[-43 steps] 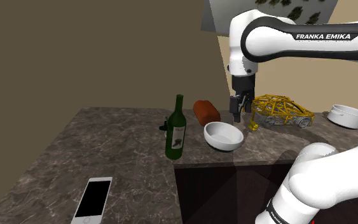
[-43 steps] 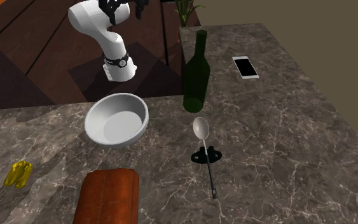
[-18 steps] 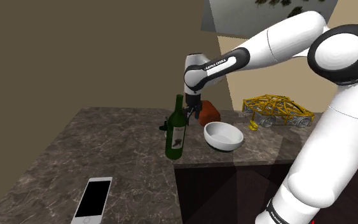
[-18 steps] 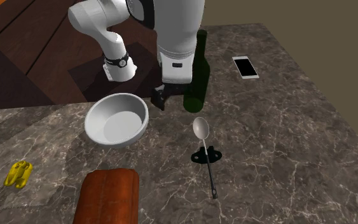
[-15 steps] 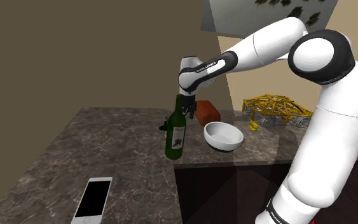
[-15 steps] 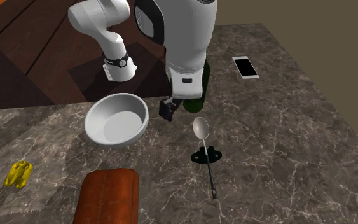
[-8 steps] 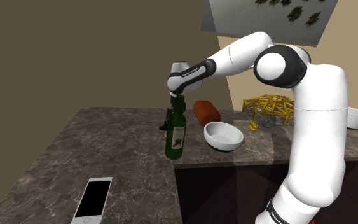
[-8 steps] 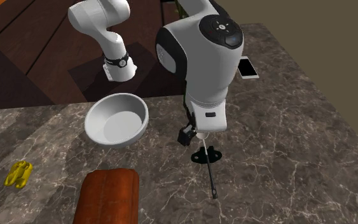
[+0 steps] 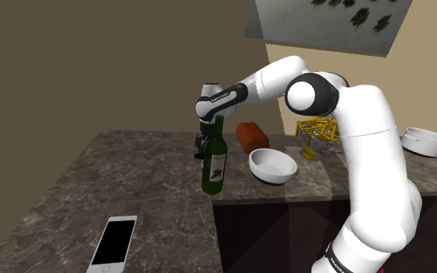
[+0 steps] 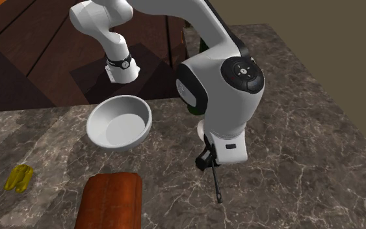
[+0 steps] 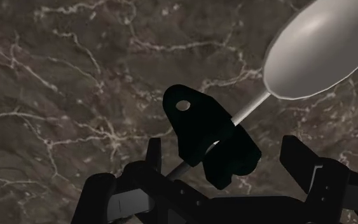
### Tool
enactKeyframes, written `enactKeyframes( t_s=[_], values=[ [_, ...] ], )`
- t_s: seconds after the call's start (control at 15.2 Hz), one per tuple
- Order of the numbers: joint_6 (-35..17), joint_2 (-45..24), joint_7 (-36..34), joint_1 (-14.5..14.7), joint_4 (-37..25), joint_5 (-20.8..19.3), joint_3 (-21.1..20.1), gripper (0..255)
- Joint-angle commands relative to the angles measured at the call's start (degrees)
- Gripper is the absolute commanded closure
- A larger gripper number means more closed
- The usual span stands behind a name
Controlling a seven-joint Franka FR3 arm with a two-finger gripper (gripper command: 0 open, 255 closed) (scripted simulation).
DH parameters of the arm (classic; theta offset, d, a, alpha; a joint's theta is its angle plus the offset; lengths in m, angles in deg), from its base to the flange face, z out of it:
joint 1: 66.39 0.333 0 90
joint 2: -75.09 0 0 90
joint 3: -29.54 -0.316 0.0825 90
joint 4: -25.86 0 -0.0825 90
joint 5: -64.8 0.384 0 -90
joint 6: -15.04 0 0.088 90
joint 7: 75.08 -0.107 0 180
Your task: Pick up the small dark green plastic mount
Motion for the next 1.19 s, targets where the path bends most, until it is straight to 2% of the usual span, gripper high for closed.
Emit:
enactKeyframes(
  t_s=[0.0,0.33,0.4,1.12],
  values=[
    [-1.0,-1.0,0.0,0.0,-0.1,0.0,0.0,0],
    [-2.4,-2.0,0.0,0.0,0.3,0.0,0.0,0],
    [-2.4,-2.1,0.0,0.0,0.2,0.0,0.0,255],
    [-1.3,-1.2,0.0,0.0,0.0,0.0,0.0,255]
  ],
)
